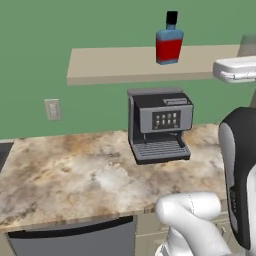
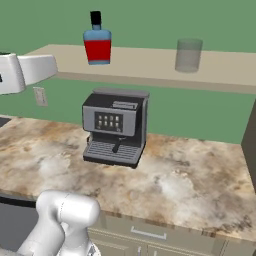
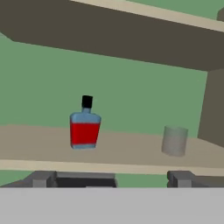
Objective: There is a bowl on the dining counter. Grab a lemon wedge from the fridge and place it in the bowl. Then get the liquor bottle and glass cup from the cabinet and place them next to the bowl.
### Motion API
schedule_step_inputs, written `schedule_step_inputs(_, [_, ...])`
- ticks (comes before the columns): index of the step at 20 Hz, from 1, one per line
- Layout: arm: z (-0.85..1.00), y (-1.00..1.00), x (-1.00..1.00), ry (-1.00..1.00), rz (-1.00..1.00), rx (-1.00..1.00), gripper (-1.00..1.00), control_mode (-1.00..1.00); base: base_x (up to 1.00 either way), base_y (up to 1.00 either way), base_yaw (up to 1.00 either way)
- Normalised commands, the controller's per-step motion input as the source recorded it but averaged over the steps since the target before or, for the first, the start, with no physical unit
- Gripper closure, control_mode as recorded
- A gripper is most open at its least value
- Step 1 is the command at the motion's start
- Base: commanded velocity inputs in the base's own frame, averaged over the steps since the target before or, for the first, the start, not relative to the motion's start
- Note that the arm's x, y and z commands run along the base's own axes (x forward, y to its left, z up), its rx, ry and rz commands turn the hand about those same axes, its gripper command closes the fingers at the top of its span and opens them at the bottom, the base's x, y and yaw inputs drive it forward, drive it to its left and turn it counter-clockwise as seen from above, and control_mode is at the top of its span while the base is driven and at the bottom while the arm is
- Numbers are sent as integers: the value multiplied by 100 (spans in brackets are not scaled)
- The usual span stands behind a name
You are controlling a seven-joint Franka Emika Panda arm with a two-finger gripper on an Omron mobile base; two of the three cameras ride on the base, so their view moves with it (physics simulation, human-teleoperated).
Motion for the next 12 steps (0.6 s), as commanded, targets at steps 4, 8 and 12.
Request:
schedule_step_inputs(4, [4, 7, 17, 0, 0, 1, -100, -100, 0, 0, 0])
schedule_step_inputs(8, [10, 18, 6, 0, 0, 2, -100, -100, 0, 0, 0])
schedule_step_inputs(12, [5, 16, 6, 0, 1, 3, -100, -100, 0, 0, 0])
